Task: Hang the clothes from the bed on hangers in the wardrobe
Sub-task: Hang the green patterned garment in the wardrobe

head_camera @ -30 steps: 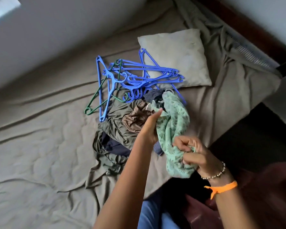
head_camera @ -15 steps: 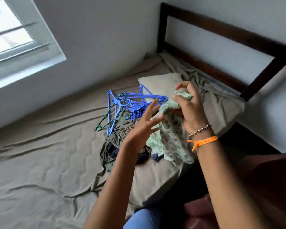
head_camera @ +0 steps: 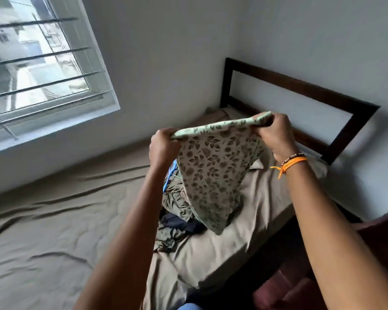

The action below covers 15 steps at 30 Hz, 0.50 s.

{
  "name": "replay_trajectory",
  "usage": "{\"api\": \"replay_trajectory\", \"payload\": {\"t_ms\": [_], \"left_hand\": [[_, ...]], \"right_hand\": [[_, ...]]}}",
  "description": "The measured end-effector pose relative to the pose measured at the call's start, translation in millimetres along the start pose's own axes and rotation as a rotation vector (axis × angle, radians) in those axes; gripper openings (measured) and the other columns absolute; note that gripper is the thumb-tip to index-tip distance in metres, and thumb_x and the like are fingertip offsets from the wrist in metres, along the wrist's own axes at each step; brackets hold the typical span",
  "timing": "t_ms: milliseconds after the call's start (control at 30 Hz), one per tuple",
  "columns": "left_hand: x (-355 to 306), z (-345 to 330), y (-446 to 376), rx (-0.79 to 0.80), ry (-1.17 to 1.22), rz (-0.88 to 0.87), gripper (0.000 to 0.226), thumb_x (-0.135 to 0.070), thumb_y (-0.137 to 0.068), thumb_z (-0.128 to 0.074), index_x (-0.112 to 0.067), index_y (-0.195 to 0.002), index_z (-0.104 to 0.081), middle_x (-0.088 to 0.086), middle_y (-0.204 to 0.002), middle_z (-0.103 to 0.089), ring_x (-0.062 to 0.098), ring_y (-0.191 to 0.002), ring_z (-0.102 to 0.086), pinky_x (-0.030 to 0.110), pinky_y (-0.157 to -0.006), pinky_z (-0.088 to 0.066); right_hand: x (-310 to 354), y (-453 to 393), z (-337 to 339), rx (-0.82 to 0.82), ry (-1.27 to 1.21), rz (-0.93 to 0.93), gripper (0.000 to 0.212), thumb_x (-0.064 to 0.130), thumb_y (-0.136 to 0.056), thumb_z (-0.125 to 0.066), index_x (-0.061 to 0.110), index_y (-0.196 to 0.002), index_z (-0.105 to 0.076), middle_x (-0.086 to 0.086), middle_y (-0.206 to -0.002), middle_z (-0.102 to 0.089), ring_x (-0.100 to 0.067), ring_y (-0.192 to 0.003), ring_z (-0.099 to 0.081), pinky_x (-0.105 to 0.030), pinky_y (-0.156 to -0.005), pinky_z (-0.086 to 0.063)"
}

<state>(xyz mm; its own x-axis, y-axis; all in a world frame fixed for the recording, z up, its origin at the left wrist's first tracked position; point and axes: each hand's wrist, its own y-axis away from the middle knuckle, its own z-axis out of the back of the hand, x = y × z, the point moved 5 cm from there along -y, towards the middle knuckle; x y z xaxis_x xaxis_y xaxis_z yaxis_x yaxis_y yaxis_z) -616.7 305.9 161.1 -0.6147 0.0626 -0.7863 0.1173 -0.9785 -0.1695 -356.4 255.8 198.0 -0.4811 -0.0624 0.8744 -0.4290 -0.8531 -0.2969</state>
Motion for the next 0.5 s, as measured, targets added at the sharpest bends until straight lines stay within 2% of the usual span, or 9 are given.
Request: {"api": "replay_trajectory", "payload": {"t_ms": [67, 167, 267, 367, 433, 500], "left_hand": [[-10, 8, -9, 0.019, -0.001, -0.029, 0.029, -0.024, -0.058, -0.044, -0.014, -0.078, -0.064, 0.007, -0.066, -0.057, 0.033, -0.084, -0.064, 0.032, -0.063, -0.045], [-16, 17, -16, 0.001, 0.050, -0.059, 0.024, -0.022, -0.056, -0.042, -0.014, -0.069, -0.061, 0.003, -0.060, -0.049, 0.033, -0.073, -0.059, 0.029, -0.062, -0.042], [-15, 19, -27, -0.034, 0.132, -0.042, 0.028, -0.023, -0.062, -0.045, -0.013, -0.076, -0.067, 0.009, -0.074, -0.060, 0.029, -0.071, -0.055, 0.031, -0.066, -0.045], [-2, 10, -46, -0.043, 0.080, 0.117, 0.028, -0.018, -0.083, -0.054, -0.012, -0.105, -0.068, 0.016, -0.102, -0.068, 0.034, -0.094, -0.062, 0.033, -0.079, -0.047], [8, -3, -61, 0.001, 0.103, 0.218, 0.028, -0.017, -0.083, -0.054, -0.007, -0.107, -0.064, 0.018, -0.107, -0.066, 0.036, -0.099, -0.063, 0.036, -0.084, -0.050], [15, -18, -75, 0.090, 0.257, 0.272, 0.024, -0.011, -0.076, -0.054, 0.000, -0.094, -0.064, 0.023, -0.098, -0.068, 0.036, -0.084, -0.068, 0.043, -0.079, -0.057]], "right_hand": [[0, 2, 8, -0.040, 0.044, -0.034, 0.017, 0.018, -0.071, -0.081, 0.017, -0.079, -0.066, -0.003, -0.087, -0.067, -0.009, -0.079, -0.057, -0.022, -0.068, -0.045], [4, -3, 12, -0.049, 0.110, -0.026, 0.034, 0.030, -0.071, -0.081, 0.019, -0.075, -0.049, -0.003, -0.089, -0.059, -0.013, -0.081, -0.053, -0.024, -0.067, -0.039], [3, -13, -2, 0.053, 0.046, -0.067, 0.033, 0.022, -0.080, -0.074, 0.023, -0.066, -0.044, 0.002, -0.073, -0.053, -0.012, -0.067, -0.049, -0.028, -0.061, -0.041], [-1, -21, -27, 0.146, 0.021, -0.155, 0.030, 0.014, -0.090, -0.061, 0.021, -0.068, -0.042, 0.003, -0.062, -0.043, -0.008, -0.042, -0.043, -0.025, -0.042, -0.043], [-9, -27, -43, 0.182, -0.082, -0.255, 0.026, 0.010, -0.095, -0.052, 0.021, -0.074, -0.042, -0.001, -0.069, -0.048, -0.005, -0.034, -0.050, -0.021, -0.037, -0.047], [-18, -33, -58, 0.210, -0.210, -0.352, 0.013, 0.008, -0.098, -0.044, 0.016, -0.089, -0.048, -0.005, -0.089, -0.056, -0.015, -0.050, -0.063, -0.028, -0.048, -0.057]]}}
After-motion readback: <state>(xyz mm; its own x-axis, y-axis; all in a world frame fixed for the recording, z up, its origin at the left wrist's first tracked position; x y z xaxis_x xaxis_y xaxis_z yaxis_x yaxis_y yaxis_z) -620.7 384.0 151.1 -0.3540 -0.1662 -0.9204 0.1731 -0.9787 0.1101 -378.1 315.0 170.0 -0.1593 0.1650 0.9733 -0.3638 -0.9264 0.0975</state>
